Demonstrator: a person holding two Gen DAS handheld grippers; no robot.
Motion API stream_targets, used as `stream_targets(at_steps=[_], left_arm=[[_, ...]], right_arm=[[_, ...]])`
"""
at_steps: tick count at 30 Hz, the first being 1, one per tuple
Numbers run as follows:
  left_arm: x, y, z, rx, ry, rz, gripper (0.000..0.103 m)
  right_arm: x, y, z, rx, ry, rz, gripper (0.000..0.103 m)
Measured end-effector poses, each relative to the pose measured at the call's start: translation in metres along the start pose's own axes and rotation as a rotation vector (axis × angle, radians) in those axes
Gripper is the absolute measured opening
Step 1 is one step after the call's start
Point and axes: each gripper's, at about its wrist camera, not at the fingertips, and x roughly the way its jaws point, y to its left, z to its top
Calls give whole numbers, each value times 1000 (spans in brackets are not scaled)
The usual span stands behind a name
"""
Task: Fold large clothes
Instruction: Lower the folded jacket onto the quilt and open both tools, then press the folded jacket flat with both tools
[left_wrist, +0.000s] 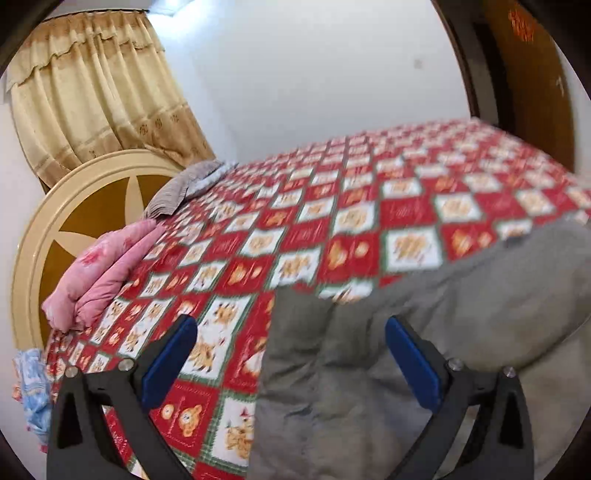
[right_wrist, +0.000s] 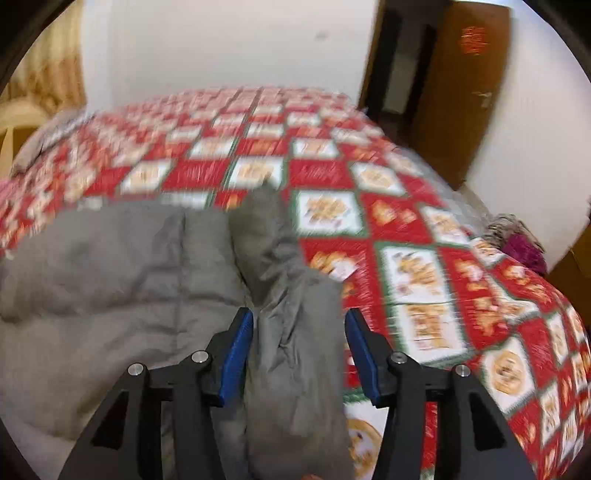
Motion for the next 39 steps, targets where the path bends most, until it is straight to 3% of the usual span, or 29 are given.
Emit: stream_targets(at_steps=[3, 7, 11, 15, 24, 39], left_arm=[[5, -17, 5, -32, 32, -61, 103], [26, -53, 3, 27, 45, -2, 103], [33, -71, 2, 66, 25, 13, 103], [48, -85, -5, 84, 63, -22, 103], [73, -98, -13, 66, 155, -68, 103], [80, -99, -16, 58, 175, -83, 103]], right_arm=[[-42, 18, 16, 16, -104, 54, 53], [-52, 69, 22, -38, -150, 274, 53], [-5, 103, 6, -133, -69, 221, 53], [29, 88, -17, -95, -26, 198, 53], [47, 78, -28, -71, -8, 210, 53], [60, 87, -31, -104, 24, 174, 53]])
